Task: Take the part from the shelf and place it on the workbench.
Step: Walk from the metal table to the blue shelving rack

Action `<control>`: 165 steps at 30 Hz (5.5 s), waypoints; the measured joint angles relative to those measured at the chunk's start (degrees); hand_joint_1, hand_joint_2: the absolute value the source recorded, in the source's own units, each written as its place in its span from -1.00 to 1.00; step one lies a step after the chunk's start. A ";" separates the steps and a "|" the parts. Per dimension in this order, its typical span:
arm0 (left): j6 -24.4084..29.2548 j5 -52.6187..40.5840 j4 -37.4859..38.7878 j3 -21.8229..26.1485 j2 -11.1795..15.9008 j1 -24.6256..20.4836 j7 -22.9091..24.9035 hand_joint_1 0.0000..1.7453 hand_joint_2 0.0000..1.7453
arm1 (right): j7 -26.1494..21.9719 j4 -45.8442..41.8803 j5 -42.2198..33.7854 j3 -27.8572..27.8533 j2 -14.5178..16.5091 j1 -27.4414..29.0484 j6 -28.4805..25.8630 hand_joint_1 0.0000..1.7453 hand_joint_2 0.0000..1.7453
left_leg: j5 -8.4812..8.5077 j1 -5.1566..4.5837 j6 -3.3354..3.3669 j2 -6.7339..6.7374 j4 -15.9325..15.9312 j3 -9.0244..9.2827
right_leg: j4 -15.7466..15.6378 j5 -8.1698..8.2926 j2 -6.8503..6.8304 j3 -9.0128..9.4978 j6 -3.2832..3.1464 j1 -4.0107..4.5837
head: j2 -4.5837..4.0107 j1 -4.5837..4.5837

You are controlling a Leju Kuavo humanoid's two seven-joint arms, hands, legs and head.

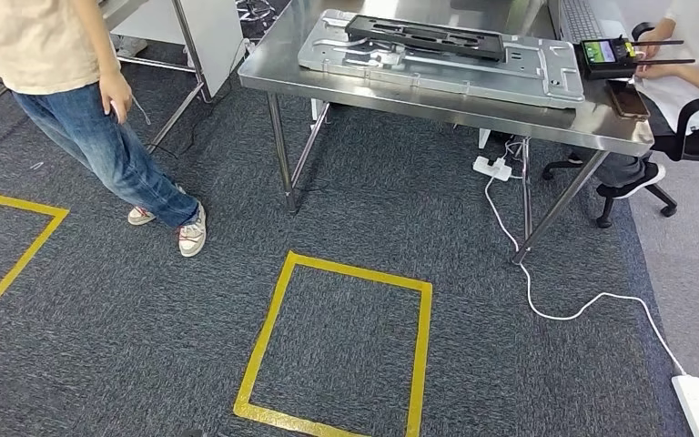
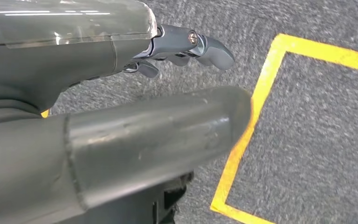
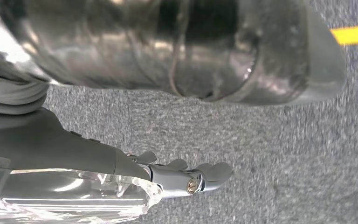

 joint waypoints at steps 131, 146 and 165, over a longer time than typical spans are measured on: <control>4.93 -14.65 0.02 -5.40 3.55 1.73 8.51 -1.00 -1.00 | 12.61 1.80 17.71 12.09 6.50 0.80 -8.95 -1.00 1.00 | 2.15 0.15 0.64 -4.55 -0.61 -1.01 | 15.79 -8.26 4.02 -6.39 -0.52 -0.10 | 0.00 -0.45; 4.63 -12.88 0.04 -7.87 3.16 2.31 8.67 -1.00 -1.00 | 14.33 1.84 20.62 14.56 7.12 1.34 -10.37 -1.00 1.00 | -4.84 0.81 -2.67 -2.18 15.57 -9.33 | 0.46 -0.91 1.42 -0.01 -3.04 0.04 | 0.00 -0.60; 4.73 -11.95 0.02 -6.11 4.42 2.66 7.72 -1.00 -1.00 | 14.44 1.91 24.87 18.88 8.81 1.08 -10.45 -1.00 1.00 | 1.73 0.59 -0.54 -7.65 -0.25 -0.51 | 4.46 -1.07 7.67 -2.20 -0.89 -0.55 | 0.00 -0.52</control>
